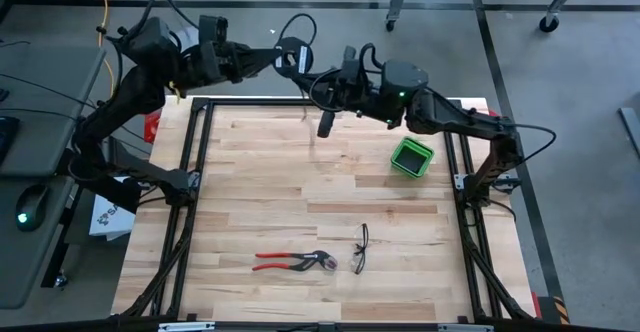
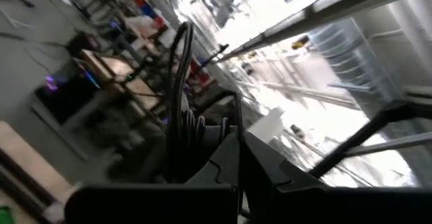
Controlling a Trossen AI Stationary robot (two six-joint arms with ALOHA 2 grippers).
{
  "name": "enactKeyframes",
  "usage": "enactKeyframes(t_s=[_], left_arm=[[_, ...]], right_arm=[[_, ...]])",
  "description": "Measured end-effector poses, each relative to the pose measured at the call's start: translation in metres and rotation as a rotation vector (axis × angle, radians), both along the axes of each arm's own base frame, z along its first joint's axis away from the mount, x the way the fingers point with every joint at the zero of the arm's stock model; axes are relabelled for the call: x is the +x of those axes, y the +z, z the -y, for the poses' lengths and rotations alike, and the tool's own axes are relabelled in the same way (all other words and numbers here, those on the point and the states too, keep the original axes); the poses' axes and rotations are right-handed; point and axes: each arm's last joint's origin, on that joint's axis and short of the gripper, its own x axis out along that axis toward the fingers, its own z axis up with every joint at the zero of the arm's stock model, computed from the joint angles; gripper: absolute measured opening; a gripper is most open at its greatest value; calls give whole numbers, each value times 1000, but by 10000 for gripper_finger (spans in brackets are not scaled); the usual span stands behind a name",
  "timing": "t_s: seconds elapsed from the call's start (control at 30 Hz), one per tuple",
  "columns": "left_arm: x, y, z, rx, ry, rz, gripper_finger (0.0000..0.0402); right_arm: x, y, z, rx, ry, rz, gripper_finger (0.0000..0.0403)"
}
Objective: Coil cords
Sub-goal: Coil the black wire on the black spool
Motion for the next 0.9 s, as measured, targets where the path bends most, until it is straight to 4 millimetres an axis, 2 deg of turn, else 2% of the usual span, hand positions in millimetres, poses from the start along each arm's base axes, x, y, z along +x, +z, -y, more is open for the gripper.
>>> enactKeyframes(t_s=[0.27, 0.5, 0.63, 0.77, 0.9], left_arm=[[-13, 3, -8, 79, 93, 0, 0], [-14, 0, -12, 106, 119, -46, 0], [-16, 0, -19, 137, 199, -58, 0], [-18, 3, -25, 162, 273, -23, 0], [-14, 9, -30, 167, 275, 61, 0]], right_arm=[[-11, 1, 0, -2, -21, -69, 0], [-22, 6, 0, -19, -58, -99, 0], [-24, 7, -3, -13, -49, -97, 0], [-24, 6, -8, -1, -35, -104, 0], [-20, 4, -8, 13, -22, -101, 0]])
